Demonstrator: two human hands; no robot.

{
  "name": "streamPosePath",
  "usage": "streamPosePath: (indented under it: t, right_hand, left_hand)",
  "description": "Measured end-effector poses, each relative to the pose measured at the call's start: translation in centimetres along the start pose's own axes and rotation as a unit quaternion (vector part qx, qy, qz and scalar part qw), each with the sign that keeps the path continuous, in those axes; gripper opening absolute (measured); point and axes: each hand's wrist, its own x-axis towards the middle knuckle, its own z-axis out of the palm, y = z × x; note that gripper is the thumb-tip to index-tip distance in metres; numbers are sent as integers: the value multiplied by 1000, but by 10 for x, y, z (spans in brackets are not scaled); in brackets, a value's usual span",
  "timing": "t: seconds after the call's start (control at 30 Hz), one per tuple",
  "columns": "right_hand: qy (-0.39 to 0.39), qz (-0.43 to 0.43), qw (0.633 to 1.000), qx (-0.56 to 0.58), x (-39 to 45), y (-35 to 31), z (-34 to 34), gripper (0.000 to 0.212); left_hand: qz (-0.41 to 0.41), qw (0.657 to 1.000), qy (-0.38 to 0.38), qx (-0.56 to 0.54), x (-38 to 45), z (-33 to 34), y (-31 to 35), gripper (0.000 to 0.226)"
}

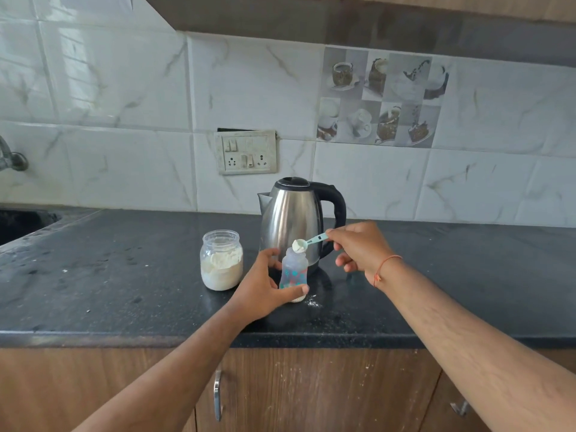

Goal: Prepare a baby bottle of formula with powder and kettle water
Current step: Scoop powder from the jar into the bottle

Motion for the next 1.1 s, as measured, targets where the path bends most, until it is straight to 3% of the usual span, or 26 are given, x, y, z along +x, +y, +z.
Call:
streamPosePath:
  t: [0.13,0.33,0.47,0.57,0.73,0.83,1.1]
  right_hand:
    - [18,-32,999,-22,-1,2,3,17]
    - [34,-138,980,-137,-4,-1,5,24]
    - [63,-245,928,-275,-6,0,5,25]
    - [51,-302,898,-314,-8,1,5,19]
    - [53,-458,790,-404,-13,4,3,16]
    - [59,-517,745,-418,-18,5,3,15]
    - [41,-525,737,-424,-21,3,5,20]
  left_hand:
    - [-1,1000,-8,13,0,1,-1,75]
    - [-12,1000,-2,16,5,3,-6,71]
    - [-15,1000,1,17,5,4,-7,70]
    - [-13,1000,4,16,5,4,-7,67]
    - [-10,1000,7,17,5,5,-8,65]
    - [-6,1000,10,15,5,5,-8,66]
    - [0,1000,16,7,4,6,-9,63]
